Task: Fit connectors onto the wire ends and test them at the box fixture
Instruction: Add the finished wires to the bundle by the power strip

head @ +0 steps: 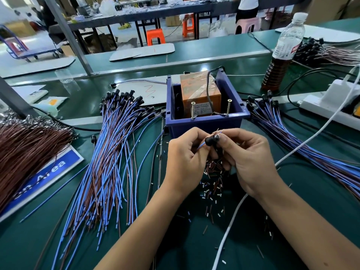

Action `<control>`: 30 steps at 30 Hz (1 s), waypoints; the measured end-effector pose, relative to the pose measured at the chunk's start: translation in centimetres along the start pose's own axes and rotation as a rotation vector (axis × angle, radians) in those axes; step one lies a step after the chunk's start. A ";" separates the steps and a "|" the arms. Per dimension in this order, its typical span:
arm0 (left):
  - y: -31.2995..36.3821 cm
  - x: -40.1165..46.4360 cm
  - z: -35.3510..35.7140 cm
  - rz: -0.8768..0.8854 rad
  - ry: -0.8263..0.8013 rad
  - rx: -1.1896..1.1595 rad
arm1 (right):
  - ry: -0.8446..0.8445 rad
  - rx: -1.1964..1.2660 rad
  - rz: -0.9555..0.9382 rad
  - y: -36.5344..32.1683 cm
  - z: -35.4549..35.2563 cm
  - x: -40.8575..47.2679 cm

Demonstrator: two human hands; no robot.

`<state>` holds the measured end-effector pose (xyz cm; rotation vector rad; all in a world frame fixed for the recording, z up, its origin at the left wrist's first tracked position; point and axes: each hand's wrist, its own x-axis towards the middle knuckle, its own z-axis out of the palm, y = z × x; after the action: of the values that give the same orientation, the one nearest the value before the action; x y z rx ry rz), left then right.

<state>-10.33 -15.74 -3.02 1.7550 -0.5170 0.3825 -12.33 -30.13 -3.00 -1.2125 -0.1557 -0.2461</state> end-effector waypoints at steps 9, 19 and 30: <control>0.5 0.4 -0.4 0.128 0.462 0.143 | 0.155 -0.274 -0.281 -0.3 -0.6 0.3; 0.4 1.0 -0.2 0.070 0.529 0.141 | 0.447 -0.761 -0.538 -1.6 -1.3 2.8; 0.3 0.9 0.2 0.101 0.521 0.151 | 0.407 -0.822 -0.567 -1.6 0.2 2.3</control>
<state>-9.71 -16.17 -2.38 1.6878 -0.2034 0.9383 -10.57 -30.70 -0.88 -1.8794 -0.0331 -1.1257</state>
